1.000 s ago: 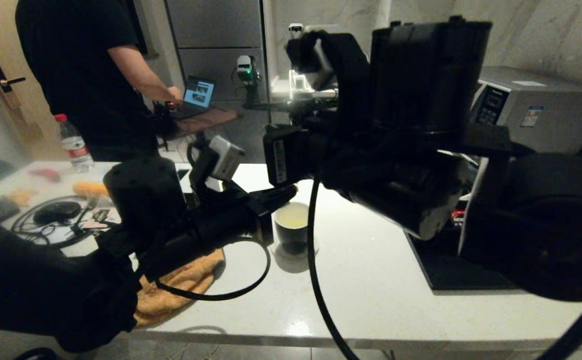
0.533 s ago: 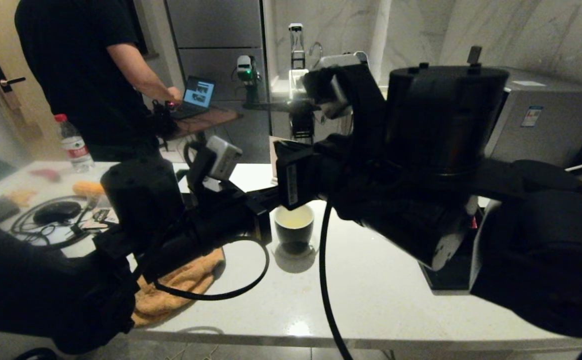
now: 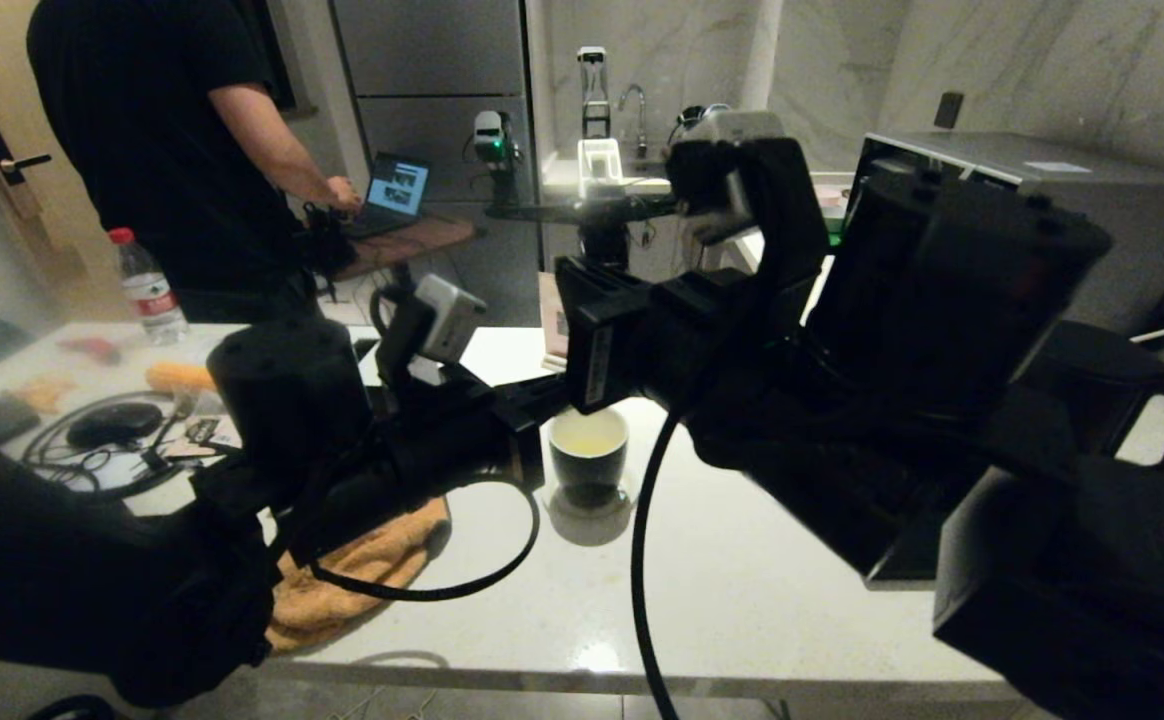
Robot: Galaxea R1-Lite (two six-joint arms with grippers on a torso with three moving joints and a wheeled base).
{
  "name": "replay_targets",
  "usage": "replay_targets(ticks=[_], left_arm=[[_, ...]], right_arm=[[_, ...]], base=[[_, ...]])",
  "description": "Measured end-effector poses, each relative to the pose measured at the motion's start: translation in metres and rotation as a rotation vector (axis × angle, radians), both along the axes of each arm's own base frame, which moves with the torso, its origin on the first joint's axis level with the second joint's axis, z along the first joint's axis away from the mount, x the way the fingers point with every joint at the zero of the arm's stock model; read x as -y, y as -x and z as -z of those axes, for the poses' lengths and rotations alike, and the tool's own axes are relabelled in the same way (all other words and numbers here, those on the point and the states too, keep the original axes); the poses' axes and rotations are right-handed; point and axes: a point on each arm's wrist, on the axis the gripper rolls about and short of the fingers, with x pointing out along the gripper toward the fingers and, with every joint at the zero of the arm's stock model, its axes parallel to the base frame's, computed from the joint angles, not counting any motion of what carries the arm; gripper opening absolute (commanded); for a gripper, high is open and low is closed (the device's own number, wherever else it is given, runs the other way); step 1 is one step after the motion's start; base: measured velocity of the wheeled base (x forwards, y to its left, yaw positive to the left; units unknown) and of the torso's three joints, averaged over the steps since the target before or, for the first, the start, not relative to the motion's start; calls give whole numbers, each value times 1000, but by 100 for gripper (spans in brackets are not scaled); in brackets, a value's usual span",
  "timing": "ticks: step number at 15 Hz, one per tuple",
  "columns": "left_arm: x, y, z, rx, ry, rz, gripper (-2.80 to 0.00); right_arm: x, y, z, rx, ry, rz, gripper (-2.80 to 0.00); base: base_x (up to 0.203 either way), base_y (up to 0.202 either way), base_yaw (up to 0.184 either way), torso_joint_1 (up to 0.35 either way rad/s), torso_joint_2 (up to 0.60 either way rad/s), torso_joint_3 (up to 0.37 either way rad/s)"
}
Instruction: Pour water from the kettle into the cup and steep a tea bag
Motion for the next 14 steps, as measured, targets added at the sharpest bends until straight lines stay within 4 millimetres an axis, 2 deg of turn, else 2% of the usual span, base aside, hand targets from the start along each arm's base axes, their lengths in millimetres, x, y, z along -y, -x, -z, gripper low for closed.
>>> replay_targets(ticks=[6,14], left_arm=[[1,-2,4,-11,-6,0,-280],[3,-5,9,-26,-15,-1,-280]], right_arm=[[2,16,31,-32,51,-36,-280],[7,8,52,-79,116,-12,-280]], base=[[0,0,0,0,0,0],[0,0,0,0,0,0]])
